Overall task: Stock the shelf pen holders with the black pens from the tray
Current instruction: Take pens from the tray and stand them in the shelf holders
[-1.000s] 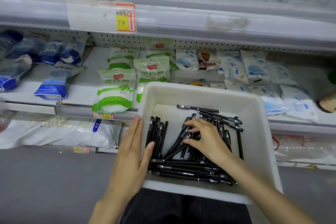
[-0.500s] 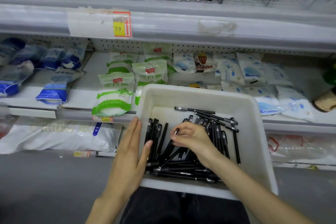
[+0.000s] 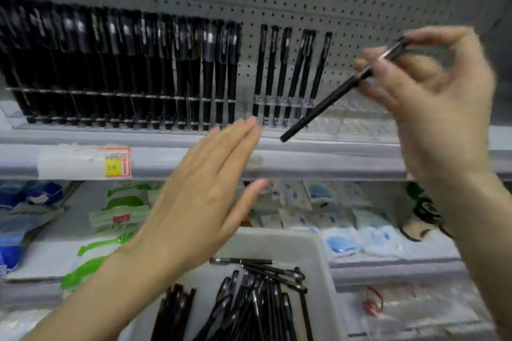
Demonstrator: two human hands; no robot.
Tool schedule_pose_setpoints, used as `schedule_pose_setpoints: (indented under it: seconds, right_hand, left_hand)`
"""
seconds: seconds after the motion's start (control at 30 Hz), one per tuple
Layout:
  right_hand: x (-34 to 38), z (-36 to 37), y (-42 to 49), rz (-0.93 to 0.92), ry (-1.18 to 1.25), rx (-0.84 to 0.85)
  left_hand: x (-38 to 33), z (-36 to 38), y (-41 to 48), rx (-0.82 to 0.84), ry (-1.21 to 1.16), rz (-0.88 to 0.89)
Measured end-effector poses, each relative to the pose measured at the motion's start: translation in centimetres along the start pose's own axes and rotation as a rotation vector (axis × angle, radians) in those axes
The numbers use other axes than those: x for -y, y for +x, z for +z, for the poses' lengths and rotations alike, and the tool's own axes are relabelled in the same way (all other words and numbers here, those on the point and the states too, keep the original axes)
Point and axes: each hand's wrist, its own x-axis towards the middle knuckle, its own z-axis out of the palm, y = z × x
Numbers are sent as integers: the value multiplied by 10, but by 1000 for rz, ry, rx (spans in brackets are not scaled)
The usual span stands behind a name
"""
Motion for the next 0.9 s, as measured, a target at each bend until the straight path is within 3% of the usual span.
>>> schedule_pose_setpoints:
  seconds: [0.13,0.27,0.57,0.9]
  right_hand:
    - [8,-26,67,-149,-122,-86]
    - [-12,-38,97,-61,-218,-48]
    - [-39,-37,112,161,-269,164]
    - [-40,-29,127,196,-387,336]
  left_hand:
    - [-5,18,63,32,144,54]
    - [-2,39,79,95,269,54]
    - [6,50,80,95,316,117]
    - [7,51,82,97,304,118]
